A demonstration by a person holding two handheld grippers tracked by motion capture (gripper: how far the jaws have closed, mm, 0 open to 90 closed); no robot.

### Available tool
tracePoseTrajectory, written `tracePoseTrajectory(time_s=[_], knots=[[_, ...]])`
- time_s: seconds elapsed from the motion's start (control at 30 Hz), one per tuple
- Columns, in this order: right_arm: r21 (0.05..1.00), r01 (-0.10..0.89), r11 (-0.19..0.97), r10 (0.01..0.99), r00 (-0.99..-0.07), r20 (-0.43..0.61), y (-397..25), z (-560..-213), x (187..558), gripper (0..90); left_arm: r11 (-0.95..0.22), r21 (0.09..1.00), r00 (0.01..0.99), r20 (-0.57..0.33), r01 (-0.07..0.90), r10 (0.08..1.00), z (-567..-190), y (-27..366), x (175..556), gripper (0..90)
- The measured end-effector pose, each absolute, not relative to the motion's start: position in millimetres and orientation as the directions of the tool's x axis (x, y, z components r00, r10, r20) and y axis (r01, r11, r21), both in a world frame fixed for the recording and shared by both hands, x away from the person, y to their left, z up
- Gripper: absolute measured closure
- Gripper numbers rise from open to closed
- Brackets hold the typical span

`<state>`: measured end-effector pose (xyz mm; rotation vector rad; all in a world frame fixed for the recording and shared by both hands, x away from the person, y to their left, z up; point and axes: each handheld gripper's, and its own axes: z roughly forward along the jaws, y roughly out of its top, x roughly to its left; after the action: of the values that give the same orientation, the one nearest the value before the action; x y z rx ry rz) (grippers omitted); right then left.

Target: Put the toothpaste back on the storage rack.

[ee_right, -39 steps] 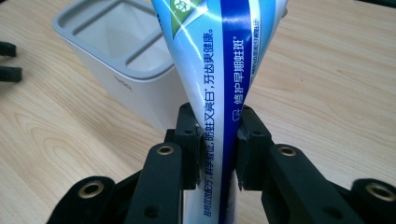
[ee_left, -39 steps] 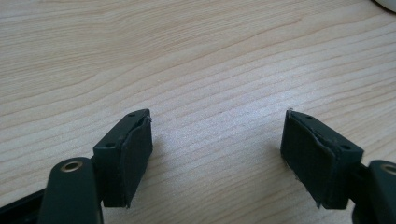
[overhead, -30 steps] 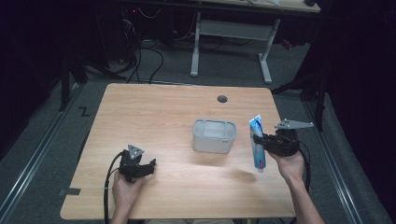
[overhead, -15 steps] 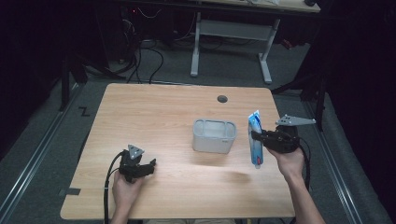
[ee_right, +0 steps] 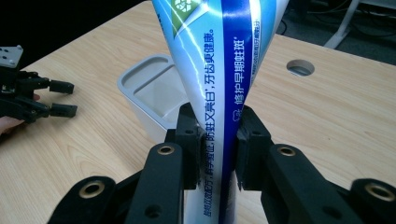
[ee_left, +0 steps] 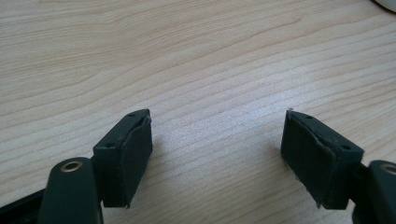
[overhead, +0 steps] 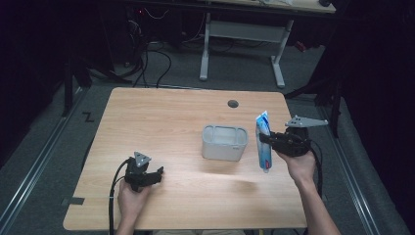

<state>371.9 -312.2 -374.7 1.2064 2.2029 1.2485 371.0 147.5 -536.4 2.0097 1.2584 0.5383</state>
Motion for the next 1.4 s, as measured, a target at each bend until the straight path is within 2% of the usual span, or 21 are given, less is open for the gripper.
tracePoseTrajectory(time_s=[0.73,1.4], knots=[[0.850,0.471,0.236,0.761,-0.634,0.140,-293.6,-358.1,385.0,74.7,-0.288,0.740,0.444,-0.015,0.608,0.896,-536.4,147.3,370.9,25.1],[0.867,0.456,0.201,0.751,-0.640,0.162,-283.3,-345.8,393.3,74.7,-0.288,0.740,0.444,-0.015,0.607,0.896,-536.4,147.3,370.8,25.0]])
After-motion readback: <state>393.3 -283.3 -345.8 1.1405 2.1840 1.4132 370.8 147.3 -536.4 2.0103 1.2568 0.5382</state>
